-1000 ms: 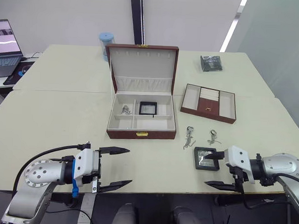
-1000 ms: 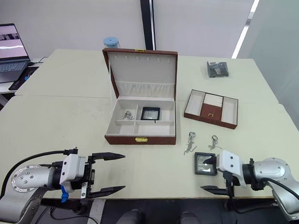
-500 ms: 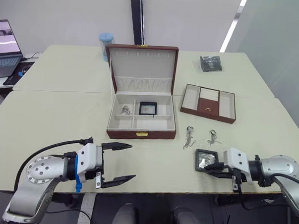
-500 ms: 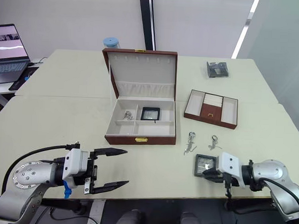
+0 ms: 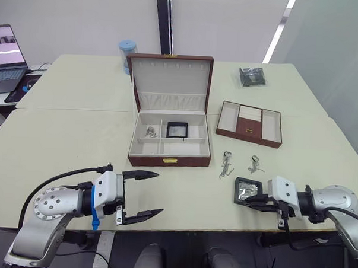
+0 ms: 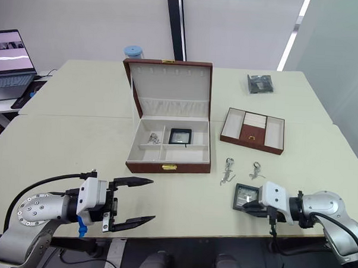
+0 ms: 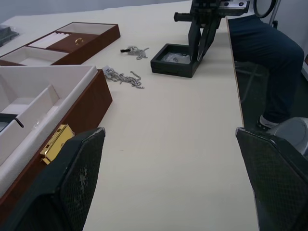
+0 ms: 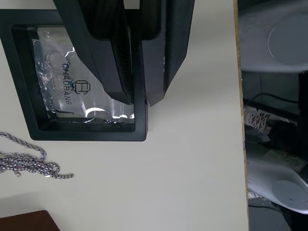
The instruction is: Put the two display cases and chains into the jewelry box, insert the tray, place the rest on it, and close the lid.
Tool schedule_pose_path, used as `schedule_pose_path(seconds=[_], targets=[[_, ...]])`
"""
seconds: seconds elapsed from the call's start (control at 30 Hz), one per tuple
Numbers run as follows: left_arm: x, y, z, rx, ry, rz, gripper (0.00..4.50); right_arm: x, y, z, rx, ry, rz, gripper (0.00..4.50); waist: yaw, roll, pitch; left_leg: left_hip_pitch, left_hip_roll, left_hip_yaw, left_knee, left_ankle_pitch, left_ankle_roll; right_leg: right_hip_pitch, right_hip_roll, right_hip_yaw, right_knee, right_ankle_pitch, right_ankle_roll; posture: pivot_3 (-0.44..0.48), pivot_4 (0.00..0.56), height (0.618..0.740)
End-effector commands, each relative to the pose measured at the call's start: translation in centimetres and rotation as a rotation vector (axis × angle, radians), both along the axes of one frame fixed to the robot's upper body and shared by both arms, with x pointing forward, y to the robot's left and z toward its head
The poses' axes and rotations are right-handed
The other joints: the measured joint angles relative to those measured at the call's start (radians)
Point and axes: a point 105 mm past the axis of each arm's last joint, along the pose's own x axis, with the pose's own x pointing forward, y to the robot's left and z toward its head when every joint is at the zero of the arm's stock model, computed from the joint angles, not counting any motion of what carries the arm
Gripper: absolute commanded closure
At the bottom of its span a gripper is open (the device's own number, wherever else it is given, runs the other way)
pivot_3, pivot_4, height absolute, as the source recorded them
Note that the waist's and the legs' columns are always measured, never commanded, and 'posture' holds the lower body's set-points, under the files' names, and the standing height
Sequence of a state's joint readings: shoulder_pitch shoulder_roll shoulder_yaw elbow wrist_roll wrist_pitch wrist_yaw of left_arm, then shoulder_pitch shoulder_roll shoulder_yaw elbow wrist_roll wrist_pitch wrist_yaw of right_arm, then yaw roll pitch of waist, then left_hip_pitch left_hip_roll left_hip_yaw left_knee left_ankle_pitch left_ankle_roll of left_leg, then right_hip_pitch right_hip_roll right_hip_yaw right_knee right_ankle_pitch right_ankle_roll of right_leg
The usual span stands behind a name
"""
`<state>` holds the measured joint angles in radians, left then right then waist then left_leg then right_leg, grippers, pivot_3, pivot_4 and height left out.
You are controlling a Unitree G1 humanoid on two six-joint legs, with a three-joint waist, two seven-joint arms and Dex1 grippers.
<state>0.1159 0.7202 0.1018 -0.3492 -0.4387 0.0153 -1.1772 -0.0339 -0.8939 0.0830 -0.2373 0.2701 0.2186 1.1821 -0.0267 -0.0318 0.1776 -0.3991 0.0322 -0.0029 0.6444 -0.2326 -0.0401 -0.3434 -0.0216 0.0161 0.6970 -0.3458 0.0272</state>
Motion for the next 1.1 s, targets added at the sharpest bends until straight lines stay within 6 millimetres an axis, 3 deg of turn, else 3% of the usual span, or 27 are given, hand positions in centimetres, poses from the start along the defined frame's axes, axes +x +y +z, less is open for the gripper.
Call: schedule_pose_path(seconds=[0.03,0.27,0.43,0.53,0.9,1.1], targets=[[0.1,-0.2,0.6,-0.026,-0.026,0.016,0.0,0.7,1.0,3.2,0.08,-0.043,0.022,4.48,-0.002,0.0,0.0,0.0,0.0,0.0,0.0,0.0,0.0,0.0,0.0,0.0,0.0,0.0,0.0,0.0,0.15,0.74],[0.9,0.9,1.0,-0.092,-0.025,0.178,0.0,2.1,2.4,7.8,0.164,0.0,0.059,4.48,-0.002,0.001,0.0,0.0,0.0,-0.001,0.0,0.0,0.0,0.0,0.0,0.0,0.0,0.0,0.0,0.0,0.15,0.74],[1.3,2.0,1.6,-0.156,-0.033,0.322,0.0,5.2,4.6,10.6,0.189,-0.062,0.085,4.48,-0.005,0.001,0.001,0.0,0.0,-0.001,0.0,0.0,0.0,-0.001,0.0,0.0,0.0,0.0,0.0,0.0,0.15,0.74],[0.9,2.2,1.6,-0.184,-0.036,0.397,0.0,6.6,6.9,11.8,0.212,-0.076,0.136,4.48,-0.007,0.001,0.001,0.0,0.001,0.0,0.0,0.0,0.0,-0.001,0.0,0.0,-0.001,0.0,0.0,0.0,0.15,0.74],[-0.7,2.5,0.9,-0.252,-0.031,0.583,0.0,10.6,13.5,11.6,0.102,-0.055,0.186,4.48,-0.004,0.002,0.001,-0.003,0.001,0.001,-0.001,0.0,0.0,-0.005,-0.001,0.001,0.0,0.001,-0.001,0.0,0.15,0.74],[-1.3,2.7,0.5,-0.267,-0.029,0.641,0.0,11.9,15.8,11.1,0.072,-0.031,0.191,4.48,-0.004,0.002,0.001,-0.003,0.001,0.001,-0.001,0.0,0.0,-0.006,-0.001,0.001,0.001,0.001,-0.001,0.0,0.15,0.74]])
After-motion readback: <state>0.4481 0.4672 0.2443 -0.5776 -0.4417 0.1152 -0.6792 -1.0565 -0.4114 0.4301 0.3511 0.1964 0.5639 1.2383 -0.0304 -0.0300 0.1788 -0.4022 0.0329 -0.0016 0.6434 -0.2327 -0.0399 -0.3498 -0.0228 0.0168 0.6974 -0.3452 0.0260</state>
